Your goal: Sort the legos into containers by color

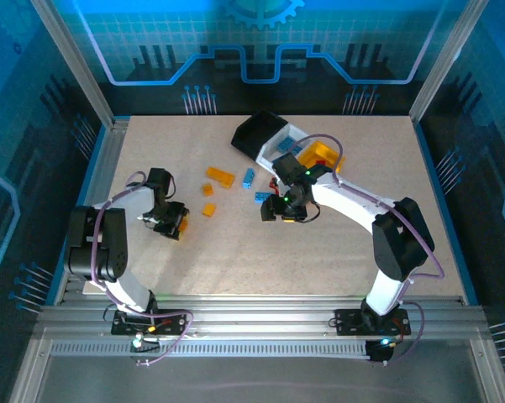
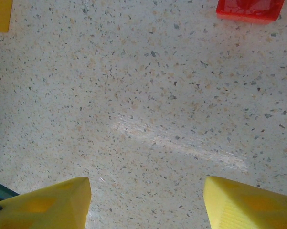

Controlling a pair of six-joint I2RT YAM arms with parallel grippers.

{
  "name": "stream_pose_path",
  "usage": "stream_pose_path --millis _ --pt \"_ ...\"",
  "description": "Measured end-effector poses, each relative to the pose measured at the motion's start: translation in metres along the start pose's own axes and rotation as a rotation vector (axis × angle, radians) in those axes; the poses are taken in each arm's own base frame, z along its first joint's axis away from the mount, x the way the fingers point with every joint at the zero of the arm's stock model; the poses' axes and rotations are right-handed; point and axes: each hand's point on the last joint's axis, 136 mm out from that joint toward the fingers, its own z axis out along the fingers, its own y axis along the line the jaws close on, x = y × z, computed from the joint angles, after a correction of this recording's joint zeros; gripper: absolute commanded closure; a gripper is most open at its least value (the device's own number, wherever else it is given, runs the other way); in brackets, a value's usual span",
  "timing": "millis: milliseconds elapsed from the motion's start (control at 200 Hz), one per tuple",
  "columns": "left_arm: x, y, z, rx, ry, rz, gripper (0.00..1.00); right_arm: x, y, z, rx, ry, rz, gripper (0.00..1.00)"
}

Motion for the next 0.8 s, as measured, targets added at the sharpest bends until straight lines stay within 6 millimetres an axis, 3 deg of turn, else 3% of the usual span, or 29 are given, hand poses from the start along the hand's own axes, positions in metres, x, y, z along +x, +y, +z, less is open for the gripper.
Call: stream_pose_path --millis 210,295,380,605,800 --pt "0.003 0.002 -0.001 -0.006 0.006 0.031 0.60 0.000 -0.004 -0.001 0.001 -0.004 -0.002 0.35" --pt "0.012 -0.015 -0.004 0.031 0.012 0.107 0.60 0.006 -0.014 -0.005 0.006 -0.005 0.013 0.35" --pt "0.032 -0.056 -0.017 0.123 0.031 0.239 0.59 0.012 -0.030 -0.014 0.010 -0.019 0.047 0.35" --pt "0.106 -0.201 -0.053 0.433 0.122 0.594 0.58 0.011 -0.068 -0.035 0.010 -0.074 0.157 0.35" --pt "0.150 -0.280 -0.062 0.626 0.177 0.765 0.58 0.010 -0.067 -0.037 -0.006 -0.078 0.162 0.35"
